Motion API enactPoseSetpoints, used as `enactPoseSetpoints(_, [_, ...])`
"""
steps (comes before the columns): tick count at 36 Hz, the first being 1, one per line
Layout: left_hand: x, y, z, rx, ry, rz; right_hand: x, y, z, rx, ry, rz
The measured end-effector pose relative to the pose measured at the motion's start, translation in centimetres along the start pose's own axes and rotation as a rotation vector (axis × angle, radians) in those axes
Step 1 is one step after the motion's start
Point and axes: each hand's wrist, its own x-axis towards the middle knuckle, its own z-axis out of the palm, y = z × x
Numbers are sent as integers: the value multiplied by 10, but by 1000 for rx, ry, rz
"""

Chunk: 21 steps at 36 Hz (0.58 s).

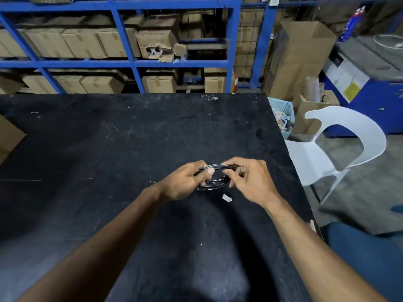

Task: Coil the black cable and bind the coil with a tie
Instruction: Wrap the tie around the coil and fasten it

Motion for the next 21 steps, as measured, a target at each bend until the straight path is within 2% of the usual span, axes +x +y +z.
enactPoseSetpoints(6, [6,-14,11,-43,78,23,3,16,13,104,-40,61])
enactPoseSetpoints(8, [8,-20,18,-74,115,34,4,22,14,245,-80,102])
enactPoseSetpoints(10, [10,-28,21,-119,156,20,4,34,14,442,-34,168])
enactPoseSetpoints(12, [13,-43,23,-47,177,-15,6,57,15,501,97,266])
enactPoseSetpoints(15, [13,-62,25,81,177,-97,4,104,27,258,190,447])
enactPoseSetpoints(18, [10,-74,33,104,155,-150,-2,144,51,73,79,604])
enactPoseSetpoints(21, [4,-84,42,79,163,-201,-4,169,75,40,25,713])
